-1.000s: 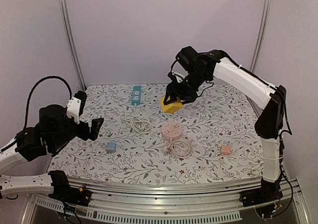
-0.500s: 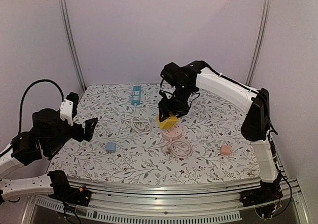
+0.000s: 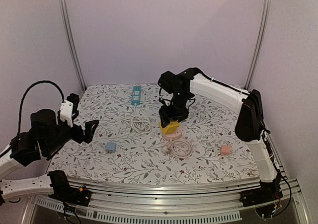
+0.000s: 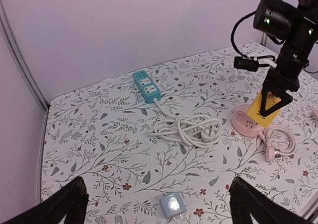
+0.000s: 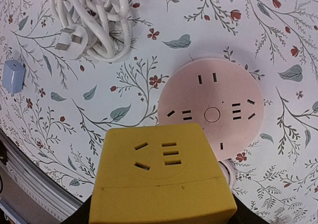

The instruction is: Insert the plug

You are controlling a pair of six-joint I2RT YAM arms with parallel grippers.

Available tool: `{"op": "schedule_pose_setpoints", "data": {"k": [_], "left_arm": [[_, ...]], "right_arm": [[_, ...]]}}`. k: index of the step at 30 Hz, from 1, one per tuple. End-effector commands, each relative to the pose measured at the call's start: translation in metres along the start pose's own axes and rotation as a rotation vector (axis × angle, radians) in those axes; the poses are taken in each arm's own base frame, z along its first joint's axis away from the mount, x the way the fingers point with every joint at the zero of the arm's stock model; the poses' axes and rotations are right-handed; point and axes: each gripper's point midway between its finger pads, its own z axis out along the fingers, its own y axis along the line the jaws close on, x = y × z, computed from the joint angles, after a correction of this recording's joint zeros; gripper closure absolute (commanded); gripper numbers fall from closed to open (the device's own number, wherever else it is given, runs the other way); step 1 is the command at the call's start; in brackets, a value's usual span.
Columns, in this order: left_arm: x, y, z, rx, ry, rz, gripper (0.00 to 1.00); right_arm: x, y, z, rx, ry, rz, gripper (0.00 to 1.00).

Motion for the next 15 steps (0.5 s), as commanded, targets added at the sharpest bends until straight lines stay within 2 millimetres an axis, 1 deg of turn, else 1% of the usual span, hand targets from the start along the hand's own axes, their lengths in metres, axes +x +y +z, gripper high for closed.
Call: {"op": "schedule_pose_setpoints", "data": {"k": [1,6,9,13,15], "left_arm": [[0.008,-0.011,-0.003,0.067,0.004,0.034,0.01],[0.008,-0.017,-0.004,0.100,-0.003,0.046,0.00],[0.008,-0.020,-0.004,0.119,-0.002,0.055,0.00],[0.010,-0.025,-0.004,0.143,-0.001,0.066,0.00],[0.010,-0.029,-0.005,0.165,-0.003,0.078,0.00]], "right_arm": [[-0.014,-0.012,0.005,0.034,-0.045,-0.058,1.00],[-0.028,-0.012,0.004,0.059,-0.111,-0.127,1.00],[-0.033,-0.016,0.003,0.095,-0.138,-0.197,1.00],[-0.032,-0.011,0.004,0.062,-0.149,-0.265,1.00],[-0.027,-0.009,0.003,0.003,-0.135,-0.294,1.00]]}}
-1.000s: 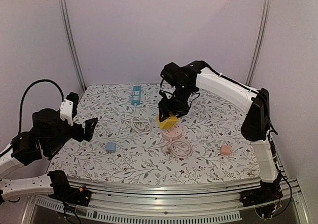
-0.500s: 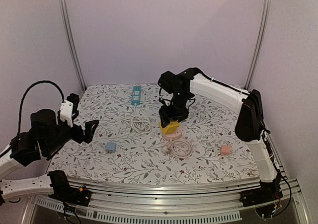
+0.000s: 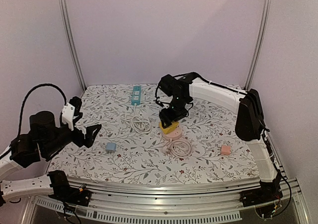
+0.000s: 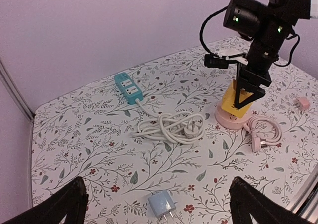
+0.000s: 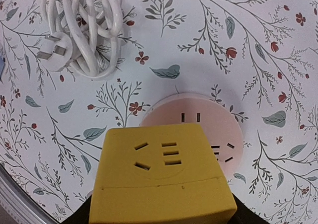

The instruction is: Insert the plug

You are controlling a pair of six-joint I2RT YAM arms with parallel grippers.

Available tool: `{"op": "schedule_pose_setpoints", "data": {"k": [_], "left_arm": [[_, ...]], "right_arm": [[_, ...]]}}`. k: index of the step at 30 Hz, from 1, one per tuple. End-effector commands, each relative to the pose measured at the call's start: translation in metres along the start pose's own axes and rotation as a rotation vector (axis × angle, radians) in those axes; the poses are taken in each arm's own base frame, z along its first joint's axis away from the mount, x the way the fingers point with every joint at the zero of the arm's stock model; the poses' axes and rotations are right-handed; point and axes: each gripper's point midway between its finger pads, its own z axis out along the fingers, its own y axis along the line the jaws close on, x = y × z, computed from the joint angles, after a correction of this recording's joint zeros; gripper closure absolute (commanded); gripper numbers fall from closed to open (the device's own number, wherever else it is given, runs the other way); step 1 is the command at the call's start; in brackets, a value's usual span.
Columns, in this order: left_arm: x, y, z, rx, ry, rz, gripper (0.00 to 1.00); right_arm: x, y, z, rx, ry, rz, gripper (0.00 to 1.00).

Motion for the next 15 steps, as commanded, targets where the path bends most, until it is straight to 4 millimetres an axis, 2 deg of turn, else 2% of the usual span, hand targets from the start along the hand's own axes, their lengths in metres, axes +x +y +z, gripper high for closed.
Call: {"op": "schedule_pose_setpoints", "data": {"k": [1,5,8,11,15], "left_arm": [[0.007,-0.014,0.001,0.068,0.009,0.042,0.00],[0.010,-0.019,0.003,0.092,0.015,0.052,0.00],[0.012,-0.022,0.005,0.098,0.027,0.059,0.01],[0.012,-0.023,0.007,0.100,0.034,0.066,0.01],[0.011,-0.025,0.006,0.105,0.032,0.068,0.01]], "right_arm": [[-0.007,0.005,-0.017,-0.096,-0.058,-0.092,1.00],[0.012,0.004,-0.019,-0.206,-0.015,-0.084,1.00],[0.019,0.008,-0.028,-0.262,-0.010,-0.075,1.00],[0.023,0.012,-0.033,-0.292,-0.006,-0.067,1.00],[0.019,0.014,-0.033,-0.299,-0.015,-0.059,1.00]]}}
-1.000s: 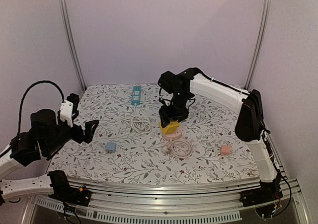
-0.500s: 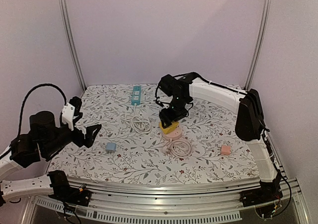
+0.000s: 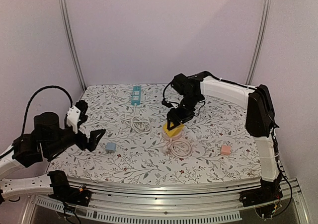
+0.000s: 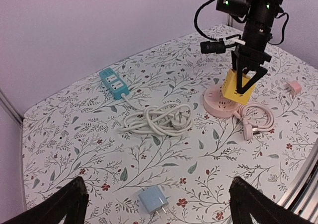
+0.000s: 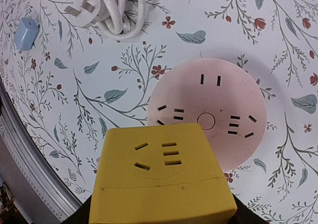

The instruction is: Insert the plug

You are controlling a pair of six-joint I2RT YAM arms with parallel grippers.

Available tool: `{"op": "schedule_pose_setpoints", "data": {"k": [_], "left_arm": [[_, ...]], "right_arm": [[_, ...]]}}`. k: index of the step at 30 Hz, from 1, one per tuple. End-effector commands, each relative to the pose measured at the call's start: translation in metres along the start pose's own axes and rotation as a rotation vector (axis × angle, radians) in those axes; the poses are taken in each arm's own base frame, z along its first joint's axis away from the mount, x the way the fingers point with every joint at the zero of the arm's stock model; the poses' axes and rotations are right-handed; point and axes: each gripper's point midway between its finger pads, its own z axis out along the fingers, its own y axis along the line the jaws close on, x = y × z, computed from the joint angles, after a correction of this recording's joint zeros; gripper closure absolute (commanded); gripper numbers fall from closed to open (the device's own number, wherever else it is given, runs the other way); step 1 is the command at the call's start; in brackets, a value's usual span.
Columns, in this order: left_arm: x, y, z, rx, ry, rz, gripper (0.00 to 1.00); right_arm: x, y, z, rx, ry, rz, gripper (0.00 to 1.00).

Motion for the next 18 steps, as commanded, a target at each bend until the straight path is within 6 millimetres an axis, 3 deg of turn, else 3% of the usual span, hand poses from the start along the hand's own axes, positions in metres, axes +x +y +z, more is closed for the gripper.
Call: {"op": "schedule_pose_setpoints", "data": {"k": [1,13,18], "left_arm": [[0.000,-0.008,0.000,0.031,-0.007,0.022,0.01],[-0.004,-0.008,-0.006,0.029,-0.033,0.022,0.00],[-0.003,-0.009,-0.006,0.033,-0.031,0.025,0.00]], "right_arm": [[-0.015,0.021,-0.023,-0.074,-0.076,-0.033,1.00],[-0.029,0.006,-0.014,-0.076,-0.088,0.016,1.00],[-0.022,0.001,-0.001,-0.070,-0.054,0.035,1.00]]}}
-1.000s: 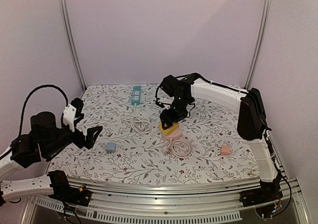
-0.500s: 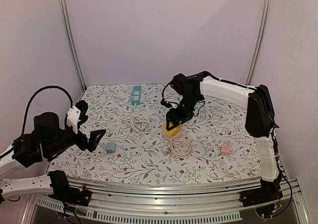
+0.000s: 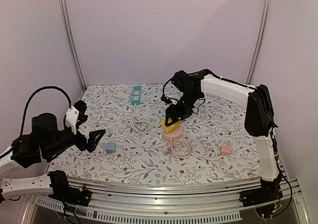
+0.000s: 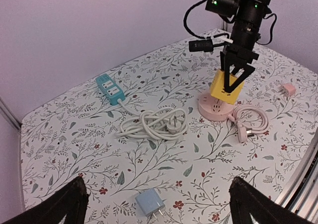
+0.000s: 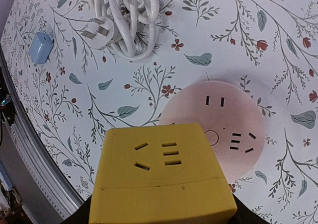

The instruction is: Insert the plug

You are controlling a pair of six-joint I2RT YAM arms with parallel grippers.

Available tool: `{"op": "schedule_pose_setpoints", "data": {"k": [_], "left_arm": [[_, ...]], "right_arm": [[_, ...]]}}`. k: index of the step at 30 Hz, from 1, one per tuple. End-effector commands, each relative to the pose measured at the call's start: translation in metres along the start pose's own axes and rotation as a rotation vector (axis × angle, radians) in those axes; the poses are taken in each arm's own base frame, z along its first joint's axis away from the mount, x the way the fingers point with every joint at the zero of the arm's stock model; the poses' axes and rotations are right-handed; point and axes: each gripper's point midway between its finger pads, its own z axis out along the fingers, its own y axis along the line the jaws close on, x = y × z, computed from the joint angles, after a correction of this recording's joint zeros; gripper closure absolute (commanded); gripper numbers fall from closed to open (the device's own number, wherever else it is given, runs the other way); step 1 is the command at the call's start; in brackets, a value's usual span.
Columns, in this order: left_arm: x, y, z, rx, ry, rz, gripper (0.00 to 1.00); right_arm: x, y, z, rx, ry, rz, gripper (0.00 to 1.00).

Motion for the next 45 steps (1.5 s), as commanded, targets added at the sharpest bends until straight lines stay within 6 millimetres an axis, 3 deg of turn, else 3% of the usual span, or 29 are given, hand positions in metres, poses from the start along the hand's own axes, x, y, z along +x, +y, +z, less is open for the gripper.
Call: {"op": "schedule_pose_setpoints", "data": {"k": [1,17,29,32,45], "left_arm": [[0.002,-0.004,-0.001,0.011,-0.002,0.019,0.01],[0.003,-0.006,-0.001,0.015,-0.003,0.026,0.00],[0.001,-0.005,-0.002,0.010,-0.009,0.023,0.01],[0.002,-0.005,-0.002,0.008,-0.008,0.025,0.01],[0.001,-0.003,-0.003,-0.004,-0.012,0.023,0.01]], "right_arm": [[-0.003,-0.004,0.010,-0.010,0.006,0.019,1.00],[0.005,-0.025,0.028,0.059,0.046,0.048,1.00],[0.007,-0.045,0.025,0.139,0.045,0.064,1.00],[0.007,-0.041,0.026,0.113,0.047,0.064,1.00],[0.045,-0.075,0.027,0.340,0.153,0.110,1.00]]}}
